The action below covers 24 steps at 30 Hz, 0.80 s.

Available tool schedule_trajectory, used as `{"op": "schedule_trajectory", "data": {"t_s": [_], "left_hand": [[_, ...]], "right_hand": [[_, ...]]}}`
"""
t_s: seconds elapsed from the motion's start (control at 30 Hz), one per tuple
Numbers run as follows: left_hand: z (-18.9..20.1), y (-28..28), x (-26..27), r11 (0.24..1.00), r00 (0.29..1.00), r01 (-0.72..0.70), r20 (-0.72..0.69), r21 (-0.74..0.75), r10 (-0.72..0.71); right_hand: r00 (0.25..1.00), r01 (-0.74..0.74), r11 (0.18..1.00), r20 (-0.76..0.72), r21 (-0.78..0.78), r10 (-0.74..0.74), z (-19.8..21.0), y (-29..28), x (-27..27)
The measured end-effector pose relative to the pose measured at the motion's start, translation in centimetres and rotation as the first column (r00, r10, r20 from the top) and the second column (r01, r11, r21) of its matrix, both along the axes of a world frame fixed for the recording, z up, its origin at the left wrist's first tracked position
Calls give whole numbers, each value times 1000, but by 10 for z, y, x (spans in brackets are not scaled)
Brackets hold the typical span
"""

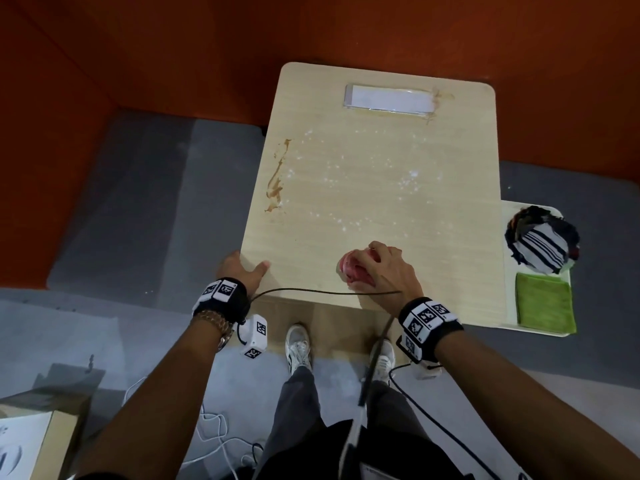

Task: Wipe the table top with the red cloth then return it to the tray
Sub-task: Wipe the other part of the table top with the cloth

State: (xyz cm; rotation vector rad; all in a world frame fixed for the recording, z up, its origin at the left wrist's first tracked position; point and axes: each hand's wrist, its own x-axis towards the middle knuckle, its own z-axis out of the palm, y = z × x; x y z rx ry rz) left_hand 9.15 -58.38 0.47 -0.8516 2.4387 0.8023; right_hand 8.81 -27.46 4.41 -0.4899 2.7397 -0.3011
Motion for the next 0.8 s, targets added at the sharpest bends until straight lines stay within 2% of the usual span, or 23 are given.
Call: {"op": "schedule_trajectory", "data": {"t_s": [0.13,0.23,0.3,0.53,0.7,0.8], "left_hand": [[8,26,1,979,984,157,-60,-128,-165],[10,38,-2,910,929,361,-4,-204,-370],[9,41,-3,865,891,443,8,-235,-454],[6,45,-3,834,858,512,73,-206,-509],[3,42,-2,858,873,487,113,-160,-475],[3,43,0,858,868,495,123,-139,-481]], "right_hand": [[995,-86,996,-48,13,87,-7,4,11],[988,-116,993,-101,27,118,-14,11,11],[985,-119,993,-122,17,120,-16,9,7],[998,26,1000,-65,10,-25,-15,-25,3],[992,-129,992,-7,2,129,-12,-5,23],[997,74,997,-34,22,-74,-9,8,3]]}}
